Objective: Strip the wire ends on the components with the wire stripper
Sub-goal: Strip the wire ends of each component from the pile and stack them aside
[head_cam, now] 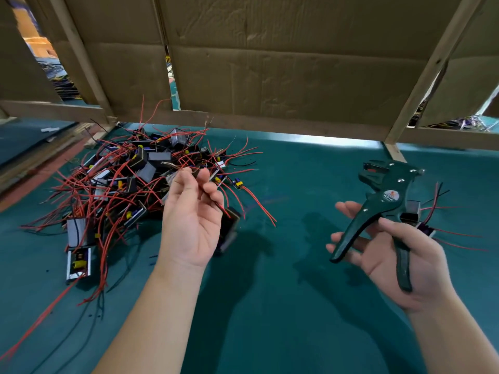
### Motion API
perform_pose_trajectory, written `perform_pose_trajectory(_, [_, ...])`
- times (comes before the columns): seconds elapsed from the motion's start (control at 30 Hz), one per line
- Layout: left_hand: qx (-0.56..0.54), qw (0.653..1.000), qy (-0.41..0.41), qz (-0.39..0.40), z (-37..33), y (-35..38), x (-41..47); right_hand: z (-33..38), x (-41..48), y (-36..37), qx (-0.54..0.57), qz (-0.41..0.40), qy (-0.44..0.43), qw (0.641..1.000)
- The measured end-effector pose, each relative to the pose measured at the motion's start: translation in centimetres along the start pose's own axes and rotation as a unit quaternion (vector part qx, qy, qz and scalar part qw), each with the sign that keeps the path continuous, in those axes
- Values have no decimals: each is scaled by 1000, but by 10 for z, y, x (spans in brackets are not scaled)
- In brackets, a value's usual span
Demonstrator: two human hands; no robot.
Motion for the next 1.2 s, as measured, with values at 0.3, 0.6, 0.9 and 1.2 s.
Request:
perform_pose_trajectory(0.3, [-97,989,-115,7,24,12,-15,-26,-10,41,-19,227,114,967])
perform_pose_trajectory(0.6, [497,794,161,312,26,7,-24,-41,-5,44,-57,164,140,975])
perform_pose_trajectory(0.9, [705,609,69,356,25,-7,-17,-42,-7,45,-60,155,145,975])
perform_pose_trajectory(1.2, [749,519,31,410,17,-15,-6,-39,-2,41,-35,117,123,985])
Point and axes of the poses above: each hand's wrist, its own x-axis towards the middle knuckle, its own y-axis out of the palm, z = x × y, the point moved 4 cm from there along x, towards the middle knuckle, and after that the axes turned 10 degrees about y, right-handed, at the moved point
